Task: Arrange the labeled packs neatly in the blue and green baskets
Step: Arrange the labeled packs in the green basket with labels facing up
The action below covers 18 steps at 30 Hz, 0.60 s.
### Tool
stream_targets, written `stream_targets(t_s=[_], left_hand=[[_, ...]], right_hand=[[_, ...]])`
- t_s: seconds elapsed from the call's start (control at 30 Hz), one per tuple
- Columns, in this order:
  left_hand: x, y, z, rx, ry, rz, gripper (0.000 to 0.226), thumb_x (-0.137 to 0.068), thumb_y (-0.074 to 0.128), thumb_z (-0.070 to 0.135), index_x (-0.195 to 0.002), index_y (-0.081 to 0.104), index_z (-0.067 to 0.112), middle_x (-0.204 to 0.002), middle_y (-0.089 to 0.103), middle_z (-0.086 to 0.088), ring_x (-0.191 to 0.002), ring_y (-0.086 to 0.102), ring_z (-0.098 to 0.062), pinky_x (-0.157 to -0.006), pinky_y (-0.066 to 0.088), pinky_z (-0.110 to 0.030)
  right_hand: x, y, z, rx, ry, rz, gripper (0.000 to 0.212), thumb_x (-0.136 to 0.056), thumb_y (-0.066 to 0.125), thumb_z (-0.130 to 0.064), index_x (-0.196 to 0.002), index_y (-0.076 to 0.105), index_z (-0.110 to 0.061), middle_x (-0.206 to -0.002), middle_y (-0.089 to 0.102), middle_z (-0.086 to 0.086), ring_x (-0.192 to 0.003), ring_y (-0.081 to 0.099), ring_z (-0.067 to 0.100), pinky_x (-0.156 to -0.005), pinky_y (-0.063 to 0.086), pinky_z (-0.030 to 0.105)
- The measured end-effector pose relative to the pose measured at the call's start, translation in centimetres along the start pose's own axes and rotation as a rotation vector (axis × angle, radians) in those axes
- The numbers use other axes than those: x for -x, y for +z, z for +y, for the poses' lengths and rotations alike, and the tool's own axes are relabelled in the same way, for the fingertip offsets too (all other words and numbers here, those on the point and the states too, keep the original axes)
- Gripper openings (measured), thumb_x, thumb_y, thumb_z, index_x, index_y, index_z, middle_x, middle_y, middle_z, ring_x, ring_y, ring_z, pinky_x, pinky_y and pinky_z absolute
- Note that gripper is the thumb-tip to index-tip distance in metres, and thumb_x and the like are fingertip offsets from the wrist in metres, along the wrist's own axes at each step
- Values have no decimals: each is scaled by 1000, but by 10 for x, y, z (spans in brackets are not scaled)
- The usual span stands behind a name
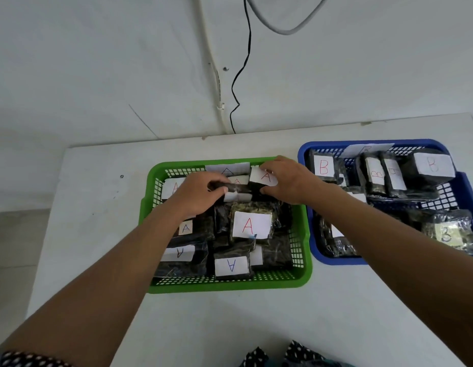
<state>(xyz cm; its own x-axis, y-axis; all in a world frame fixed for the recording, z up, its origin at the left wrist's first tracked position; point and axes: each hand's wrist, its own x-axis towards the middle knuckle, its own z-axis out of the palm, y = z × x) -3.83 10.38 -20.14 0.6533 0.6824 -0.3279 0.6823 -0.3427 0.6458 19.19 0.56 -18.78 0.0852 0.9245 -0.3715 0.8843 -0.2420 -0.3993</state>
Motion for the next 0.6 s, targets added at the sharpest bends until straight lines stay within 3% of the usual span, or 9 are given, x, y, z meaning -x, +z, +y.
stream_targets(t_s=[0.13, 0.23, 0.33, 0.47, 0.6], left_hand=[[7, -15, -7, 89, -22, 65, 21, -94, 64, 34, -111, 71, 42, -105, 66, 21, -93, 59, 3, -76, 41, -15], [14, -18, -10, 220, -37, 159, 20, -92, 66, 30, -102, 72, 46, -102, 70, 22, -95, 65, -1, -85, 48, -19], [21, -23, -12, 353, -73, 269, 25, -91, 68, 25, -91, 74, 49, -89, 74, 20, -87, 69, -4, -78, 55, -22], [29, -34, -17, 669, -189, 347, 17, -93, 66, 17, -100, 78, 27, -99, 76, 0, -95, 72, -16, -78, 62, -35], [33, -38, -21, 800, -263, 398, 16, -96, 63, 14, -104, 77, 17, -104, 75, -6, -100, 71, -19, -79, 61, -38]], right_hand=[[7, 4, -2, -57, -47, 102, 63, -86, 72, -42, -141, 48, -22, -131, 53, 5, -114, 54, 27, -94, 47, 39], [13, 6, -2, -90, -74, 184, 62, -83, 75, -40, -137, 51, -20, -128, 54, 6, -110, 56, 28, -92, 49, 40], [15, 5, -3, -78, -86, 264, 62, -80, 78, -40, -133, 53, -19, -129, 56, 6, -115, 53, 27, -95, 46, 40], [13, 1, -4, -33, -71, 340, 63, -76, 75, -44, -130, 53, -21, -126, 59, 4, -115, 50, 27, -98, 40, 41], [14, -2, -3, 24, -51, 384, 64, -73, 73, -47, -129, 53, -22, -124, 58, 3, -114, 48, 26, -100, 37, 43]])
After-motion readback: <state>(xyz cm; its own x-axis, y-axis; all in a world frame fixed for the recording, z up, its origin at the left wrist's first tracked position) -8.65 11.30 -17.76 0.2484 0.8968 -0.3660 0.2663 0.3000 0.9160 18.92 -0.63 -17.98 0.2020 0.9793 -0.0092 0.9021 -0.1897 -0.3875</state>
